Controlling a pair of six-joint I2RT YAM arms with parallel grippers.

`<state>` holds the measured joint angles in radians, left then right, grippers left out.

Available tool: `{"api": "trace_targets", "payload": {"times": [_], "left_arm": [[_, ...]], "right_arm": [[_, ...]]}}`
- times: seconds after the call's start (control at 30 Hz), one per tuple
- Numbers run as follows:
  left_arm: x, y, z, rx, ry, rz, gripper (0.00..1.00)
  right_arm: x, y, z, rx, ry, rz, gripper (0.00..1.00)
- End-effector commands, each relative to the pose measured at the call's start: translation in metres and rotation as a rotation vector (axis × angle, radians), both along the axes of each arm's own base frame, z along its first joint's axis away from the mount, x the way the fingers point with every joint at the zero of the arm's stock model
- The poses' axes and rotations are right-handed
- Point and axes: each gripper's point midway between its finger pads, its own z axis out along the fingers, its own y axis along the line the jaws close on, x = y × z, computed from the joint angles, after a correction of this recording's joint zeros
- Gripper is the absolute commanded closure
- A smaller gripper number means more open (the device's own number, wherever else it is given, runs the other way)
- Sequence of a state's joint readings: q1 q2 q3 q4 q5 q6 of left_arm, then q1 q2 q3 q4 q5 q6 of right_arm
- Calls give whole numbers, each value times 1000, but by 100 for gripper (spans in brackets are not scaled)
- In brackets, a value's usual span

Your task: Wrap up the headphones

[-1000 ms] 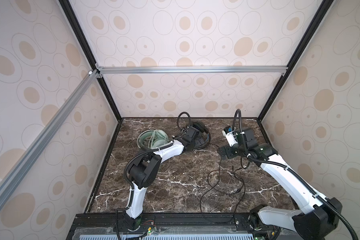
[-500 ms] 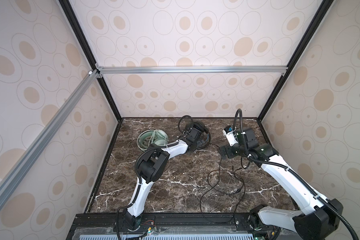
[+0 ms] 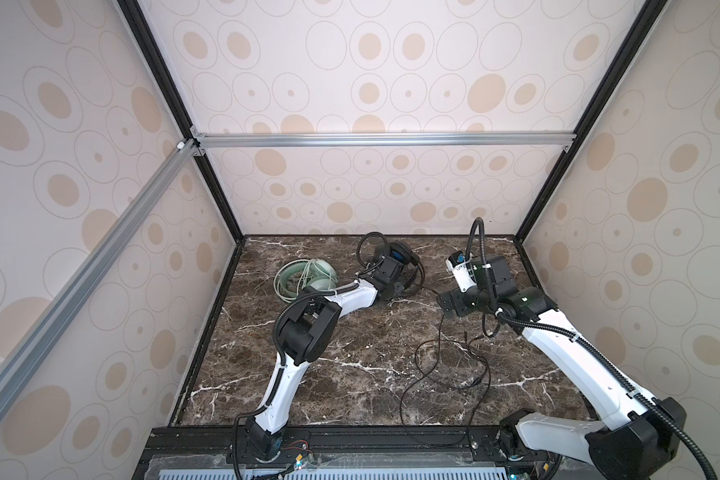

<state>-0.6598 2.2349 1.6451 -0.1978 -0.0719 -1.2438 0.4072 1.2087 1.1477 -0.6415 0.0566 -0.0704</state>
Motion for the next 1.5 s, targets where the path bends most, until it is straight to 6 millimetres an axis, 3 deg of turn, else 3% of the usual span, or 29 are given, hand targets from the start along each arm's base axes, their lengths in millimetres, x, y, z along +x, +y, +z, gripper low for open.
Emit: {"api": "trace_targets", "payload": {"times": [0.0, 0.03, 0.27, 0.43, 0.7, 0.83, 0.97, 1.1, 1.23, 1.37, 1.47], "left_arm": [[1, 18, 9, 114, -12, -35, 96], [2, 21, 13, 131, -23, -42, 100], [11, 34, 59, 144, -121, -203, 100], [-2, 48, 88, 178, -127, -390, 100], [-54, 50, 69, 167, 23, -726, 100], [-68, 57, 69, 208, 38, -802, 100], [-70, 70, 57, 303, 85, -844, 100], [-46, 77, 45, 416, 95, -806, 100], [-14, 85, 24, 514, 113, -678, 83], [5, 79, 13, 547, 78, -561, 71], [15, 77, 20, 534, 34, -478, 47]], "right_arm": [[2, -1, 1, -5, -13, 7, 0], [2, 0, 1, -3, -11, 10, 0], [2, 0, 3, -3, -12, 9, 0], [3, 1, 6, 1, -11, 11, 0], [9, 11, 20, 51, -5, 26, 0], [9, 14, 20, 58, 1, 32, 0], [6, 9, 20, 44, -9, 23, 0], [5, 5, 21, 26, -20, 14, 0], [9, 6, 27, 24, -29, 21, 0], [10, 8, 30, 25, -25, 26, 0], [8, 6, 29, 22, -24, 21, 0]]}}
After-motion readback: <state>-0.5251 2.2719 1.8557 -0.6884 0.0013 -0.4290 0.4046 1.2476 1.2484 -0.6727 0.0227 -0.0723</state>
